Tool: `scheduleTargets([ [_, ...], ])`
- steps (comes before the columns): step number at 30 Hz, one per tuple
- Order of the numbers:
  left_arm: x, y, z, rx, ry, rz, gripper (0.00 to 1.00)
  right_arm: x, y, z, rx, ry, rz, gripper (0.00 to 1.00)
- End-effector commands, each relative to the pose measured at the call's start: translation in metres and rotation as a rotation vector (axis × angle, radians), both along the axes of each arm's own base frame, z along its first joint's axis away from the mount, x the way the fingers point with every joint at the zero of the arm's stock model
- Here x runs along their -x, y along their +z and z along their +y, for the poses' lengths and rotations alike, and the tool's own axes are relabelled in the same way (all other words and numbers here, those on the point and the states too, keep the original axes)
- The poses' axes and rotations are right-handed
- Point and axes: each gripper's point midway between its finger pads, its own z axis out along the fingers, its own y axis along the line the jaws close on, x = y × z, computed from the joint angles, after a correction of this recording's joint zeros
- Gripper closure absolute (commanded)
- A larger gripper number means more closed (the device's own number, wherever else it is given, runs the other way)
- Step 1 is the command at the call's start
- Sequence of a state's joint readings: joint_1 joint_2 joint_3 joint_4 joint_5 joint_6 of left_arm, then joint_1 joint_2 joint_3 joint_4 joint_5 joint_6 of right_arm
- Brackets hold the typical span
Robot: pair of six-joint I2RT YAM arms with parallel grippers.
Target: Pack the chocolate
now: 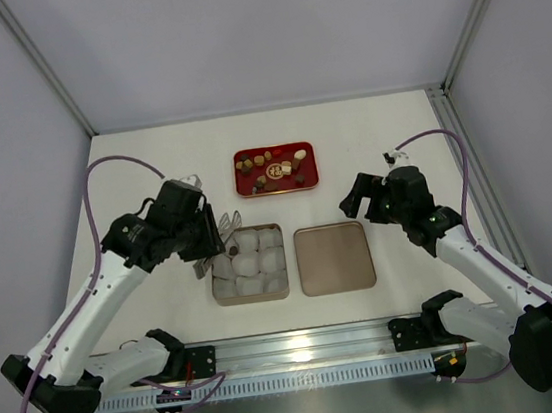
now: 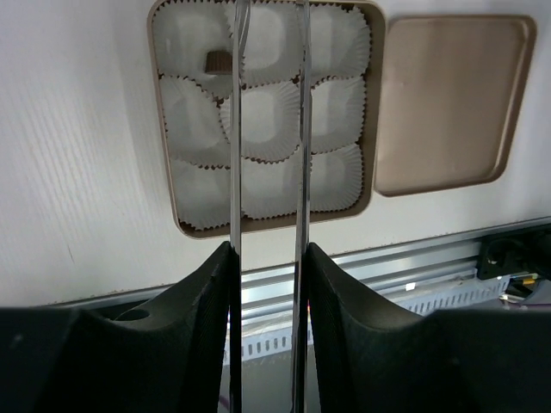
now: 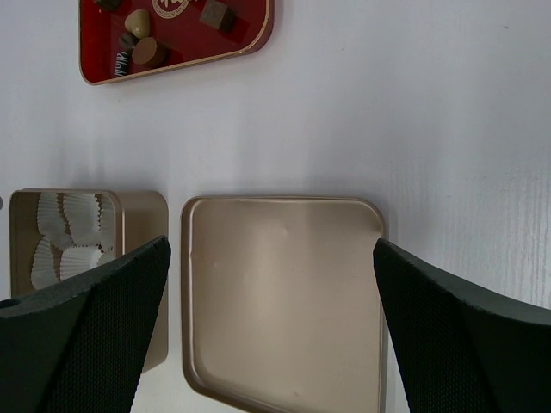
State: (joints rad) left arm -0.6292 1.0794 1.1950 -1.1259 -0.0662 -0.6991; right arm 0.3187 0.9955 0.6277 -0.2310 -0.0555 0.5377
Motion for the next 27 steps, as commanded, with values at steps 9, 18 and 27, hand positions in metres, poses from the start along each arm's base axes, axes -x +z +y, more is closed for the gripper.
scheduleTargets([
  [9,-0.082,0.044,-0.059,0.036,-0.079,-0.130,0.61,-0.005,0.018,0.002,-0.026,-0.006,-0.056,0.00],
  [18,-0.166,0.021,-0.120,-0.012,-0.148,-0.123,0.60,0.003,0.028,-0.003,-0.014,-0.010,-0.065,0.00],
  [27,-0.202,-0.007,-0.142,-0.058,-0.169,-0.105,0.59,0.011,0.041,-0.011,-0.002,-0.025,-0.089,0.00],
])
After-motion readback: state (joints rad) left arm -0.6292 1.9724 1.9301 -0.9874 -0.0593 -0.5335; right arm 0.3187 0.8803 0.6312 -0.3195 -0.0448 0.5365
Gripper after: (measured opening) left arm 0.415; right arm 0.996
